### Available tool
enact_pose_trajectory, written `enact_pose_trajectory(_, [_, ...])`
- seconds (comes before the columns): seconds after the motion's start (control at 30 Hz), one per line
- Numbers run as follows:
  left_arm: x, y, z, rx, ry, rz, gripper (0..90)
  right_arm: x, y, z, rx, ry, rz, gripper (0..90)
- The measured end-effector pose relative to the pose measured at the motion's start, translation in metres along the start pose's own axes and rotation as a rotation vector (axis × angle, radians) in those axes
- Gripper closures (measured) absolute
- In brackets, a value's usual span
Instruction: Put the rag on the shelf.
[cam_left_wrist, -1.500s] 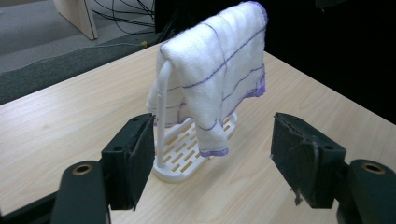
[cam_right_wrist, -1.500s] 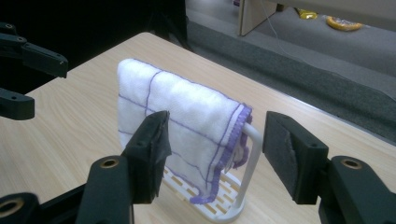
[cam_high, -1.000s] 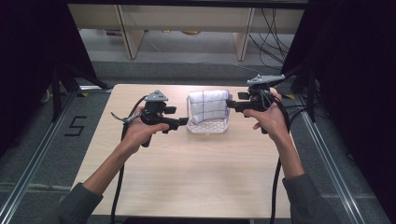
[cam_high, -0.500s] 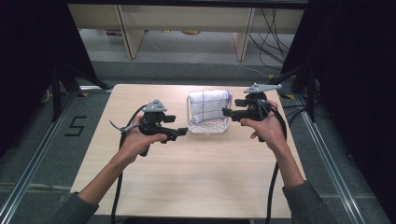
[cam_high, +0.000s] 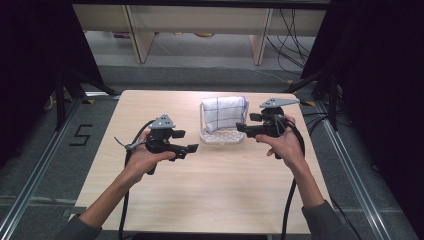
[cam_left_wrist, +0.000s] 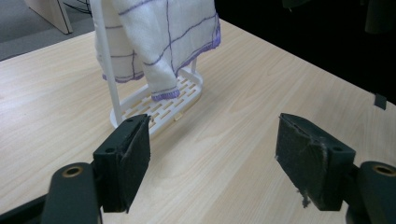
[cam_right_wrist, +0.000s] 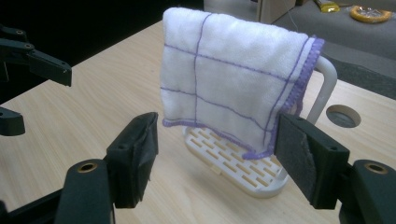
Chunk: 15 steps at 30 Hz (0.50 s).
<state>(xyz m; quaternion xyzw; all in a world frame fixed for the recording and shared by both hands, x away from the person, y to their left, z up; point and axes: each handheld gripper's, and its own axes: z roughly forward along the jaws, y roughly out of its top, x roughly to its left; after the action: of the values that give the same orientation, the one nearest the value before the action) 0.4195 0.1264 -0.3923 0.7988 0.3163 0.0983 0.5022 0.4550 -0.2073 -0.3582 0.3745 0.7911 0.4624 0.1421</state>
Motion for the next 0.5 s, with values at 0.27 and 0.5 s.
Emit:
enact_pose_trajectory(0.27, [-0.002,-0.016,-0.001,0.015,-0.004,-0.005,25.8,0.003,-0.016,0.001,0.005,0.001,0.011,31.3])
enact_pose_trajectory(0.5, [-0.003,-0.029,-0.001,0.015,-0.009,-0.001,25.5,0.008,-0.027,0.005,0.016,0.030,0.003,30.3])
